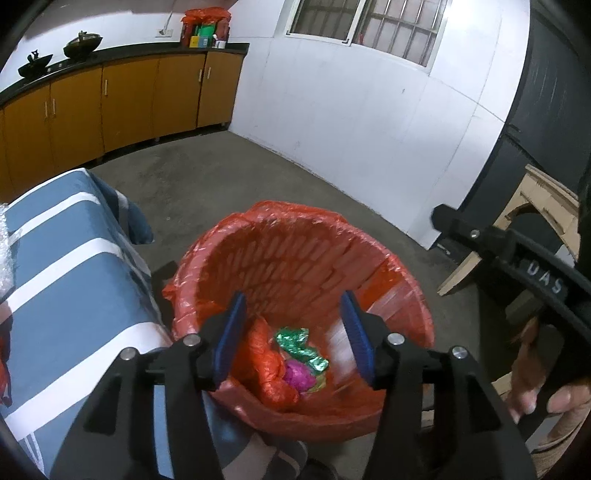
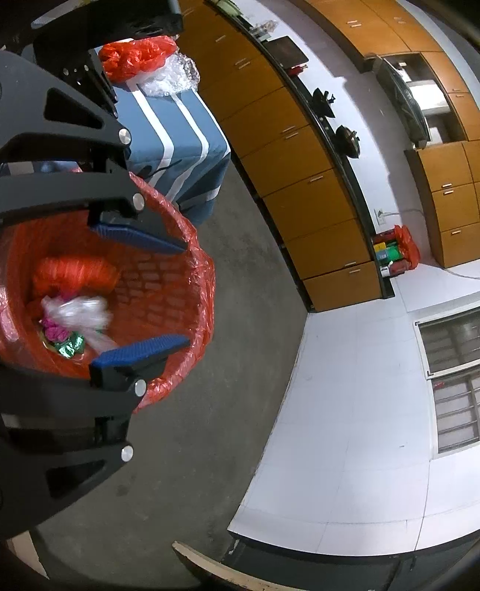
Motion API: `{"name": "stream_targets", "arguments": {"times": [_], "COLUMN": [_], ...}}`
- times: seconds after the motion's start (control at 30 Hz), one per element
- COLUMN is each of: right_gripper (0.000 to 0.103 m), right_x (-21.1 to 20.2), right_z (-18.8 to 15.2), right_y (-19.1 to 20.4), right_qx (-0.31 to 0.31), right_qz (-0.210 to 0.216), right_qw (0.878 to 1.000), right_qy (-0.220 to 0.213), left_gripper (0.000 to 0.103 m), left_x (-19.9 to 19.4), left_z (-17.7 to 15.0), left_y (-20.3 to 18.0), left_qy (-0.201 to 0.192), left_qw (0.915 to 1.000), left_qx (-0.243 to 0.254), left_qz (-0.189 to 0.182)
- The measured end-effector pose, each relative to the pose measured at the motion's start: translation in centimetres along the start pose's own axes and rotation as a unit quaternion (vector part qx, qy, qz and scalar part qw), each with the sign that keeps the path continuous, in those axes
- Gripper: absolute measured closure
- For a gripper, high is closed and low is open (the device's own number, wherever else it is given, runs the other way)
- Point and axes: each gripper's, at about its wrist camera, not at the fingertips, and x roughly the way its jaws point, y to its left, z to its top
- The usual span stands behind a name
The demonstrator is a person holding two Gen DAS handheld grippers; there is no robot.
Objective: Collect trash
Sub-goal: 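Lower both held bags into the orange basket and open both grippers, then move both open grippers back over the table of bags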
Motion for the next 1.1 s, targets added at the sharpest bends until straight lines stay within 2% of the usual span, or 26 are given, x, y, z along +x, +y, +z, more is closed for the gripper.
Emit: {"name": "stream_targets", "arguments": {"times": [0.13, 0.23, 0.33, 0.5, 0.7, 0.93, 1.1], "right_gripper": [0.056, 0.047, 0.045, 0.045, 0.045, 0.045, 0.045], "right_x": [-0.2, -0.2, -0.4, -0.3, -0.2, 0.3, 0.7], "right_z": [-0.3, -0.4, -0.6, -0.9, -1.3, -2.1, -3.2], "right_y": [0.2, 0.5, 1.2, 2.6, 4.7, 9.4, 15.1], "right_qx": [-0.012, -0.019, -0.027, -0.048, -0.062, -0.099, -0.139], "right_qz": [-0.014, -0.020, -0.025, -0.021, 0.000, 0.044, 0.097], "right_qw": [1.000, 1.000, 0.999, 0.999, 0.998, 0.994, 0.985], "right_qy": [-0.002, -0.003, -0.008, -0.006, 0.000, 0.012, 0.026], "left_gripper": [0.037, 0.029, 0.024, 0.019, 0.018, 0.016, 0.015], "left_x": [-1.2, -2.5, -3.8, -6.6, -9.9, -14.2, -17.7], "left_z": [-0.5, -1.1, -1.5, -2.8, -4.6, -7.2, -9.4], "left_y": [1.2, 2.3, 3.6, 5.7, 8.4, 11.5, 15.0], "left_qy": [-0.019, -0.037, -0.049, -0.069, -0.087, -0.116, -0.127], "left_qw": [0.9990, 0.9962, 0.9927, 0.9853, 0.9753, 0.9536, 0.9315], "left_qx": [-0.009, -0.012, -0.017, -0.030, -0.054, -0.067, -0.090], "left_qz": [0.039, 0.077, 0.109, 0.154, 0.196, 0.270, 0.329]}}
